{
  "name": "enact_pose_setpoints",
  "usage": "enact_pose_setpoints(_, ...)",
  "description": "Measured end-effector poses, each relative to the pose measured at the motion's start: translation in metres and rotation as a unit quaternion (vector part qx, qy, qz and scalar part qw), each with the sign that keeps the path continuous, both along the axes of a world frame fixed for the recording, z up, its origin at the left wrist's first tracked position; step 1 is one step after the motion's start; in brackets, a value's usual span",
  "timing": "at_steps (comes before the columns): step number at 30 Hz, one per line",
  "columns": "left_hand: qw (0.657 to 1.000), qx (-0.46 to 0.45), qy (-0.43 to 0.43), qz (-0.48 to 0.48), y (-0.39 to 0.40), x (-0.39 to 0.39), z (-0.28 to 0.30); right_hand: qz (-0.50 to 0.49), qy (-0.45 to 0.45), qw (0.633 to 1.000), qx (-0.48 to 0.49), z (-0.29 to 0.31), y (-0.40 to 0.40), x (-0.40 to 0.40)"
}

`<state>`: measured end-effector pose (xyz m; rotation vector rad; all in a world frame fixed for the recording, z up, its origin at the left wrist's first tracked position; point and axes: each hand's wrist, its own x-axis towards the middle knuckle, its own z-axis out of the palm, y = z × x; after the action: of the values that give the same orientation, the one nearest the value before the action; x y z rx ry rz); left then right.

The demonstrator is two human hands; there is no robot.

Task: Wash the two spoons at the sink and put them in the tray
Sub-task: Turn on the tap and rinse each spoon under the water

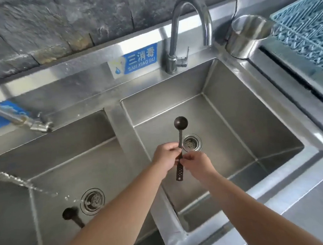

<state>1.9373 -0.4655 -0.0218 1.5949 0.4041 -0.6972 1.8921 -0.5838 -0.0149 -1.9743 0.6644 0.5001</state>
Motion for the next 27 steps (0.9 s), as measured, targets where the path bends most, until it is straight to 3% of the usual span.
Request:
enact_pose_setpoints(4,0.991,0.111,0.048,-0.063,-0.048,0.008,-0.064,0.011,0.090,0.995,-0.034,-0.055,-0.036,0.009)
enact_pose_setpoints(10,0.965,0.148,0.135,-0.171,-0.085,0.005,-0.156,-0.015,0.205,0.979,-0.012,-0.147,-0.067,0.010)
enact_pose_setpoints(15,0.934,0.207,0.123,-0.265,-0.094,-0.004,-0.200,-0.030,0.269,0.963,-0.002,-0.195,-0.075,0.011)
enact_pose_setpoints(22,0.899,0.307,0.067,-0.305,-0.092,-0.012,-0.212,-0.034,0.319,0.946,0.037,-0.220,-0.070,0.012)
enact_pose_setpoints(27,0.882,0.332,0.047,-0.330,-0.094,-0.007,-0.195,0.003,0.318,0.948,0.003,-0.194,-0.082,0.019)
